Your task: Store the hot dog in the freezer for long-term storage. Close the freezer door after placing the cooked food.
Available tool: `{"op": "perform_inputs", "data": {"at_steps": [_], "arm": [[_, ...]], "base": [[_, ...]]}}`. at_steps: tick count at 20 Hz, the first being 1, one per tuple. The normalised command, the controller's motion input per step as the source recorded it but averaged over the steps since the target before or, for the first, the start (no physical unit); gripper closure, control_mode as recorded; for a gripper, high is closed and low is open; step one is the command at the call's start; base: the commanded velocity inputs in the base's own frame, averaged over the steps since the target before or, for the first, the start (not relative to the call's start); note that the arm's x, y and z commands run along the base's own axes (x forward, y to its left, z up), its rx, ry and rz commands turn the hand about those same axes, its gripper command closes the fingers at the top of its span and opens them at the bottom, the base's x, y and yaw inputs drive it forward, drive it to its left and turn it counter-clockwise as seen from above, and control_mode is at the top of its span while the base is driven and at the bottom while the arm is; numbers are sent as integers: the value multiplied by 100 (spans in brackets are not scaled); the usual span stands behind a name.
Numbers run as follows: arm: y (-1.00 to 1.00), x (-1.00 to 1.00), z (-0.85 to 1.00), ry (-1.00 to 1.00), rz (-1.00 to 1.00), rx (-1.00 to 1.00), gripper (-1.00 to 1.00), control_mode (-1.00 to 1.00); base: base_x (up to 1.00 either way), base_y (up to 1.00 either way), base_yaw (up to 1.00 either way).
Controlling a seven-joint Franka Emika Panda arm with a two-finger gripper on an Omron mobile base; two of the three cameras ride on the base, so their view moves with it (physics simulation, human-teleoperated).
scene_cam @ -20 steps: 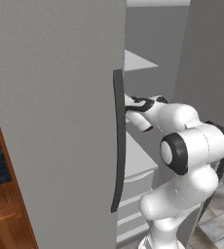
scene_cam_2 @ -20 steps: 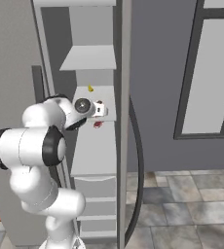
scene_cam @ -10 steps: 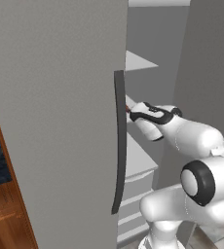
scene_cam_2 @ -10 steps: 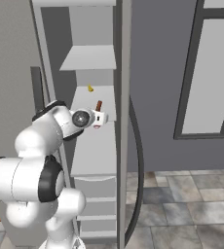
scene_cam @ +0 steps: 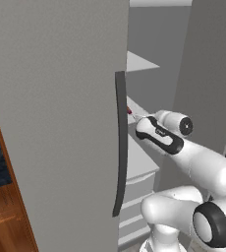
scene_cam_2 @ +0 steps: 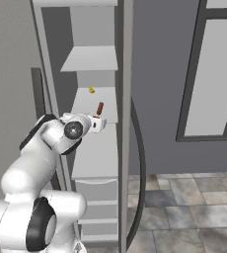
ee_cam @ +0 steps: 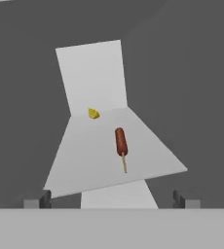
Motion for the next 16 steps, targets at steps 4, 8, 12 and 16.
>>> {"op": "perform_inputs", "data": {"at_steps": [4, 8, 12, 16], "arm": [[0, -33, 98, 20, -6, 0, -100, -100], [-3, -9, 87, 32, -8, 0, -100, -100], [-11, -4, 73, 42, -2, 0, -100, -100], [-2, -49, 20, 41, 0, 0, -100, -100]], "base": [[0, 0, 0], [0, 0, 0], [0, 0, 0], [0, 0, 0]]}}
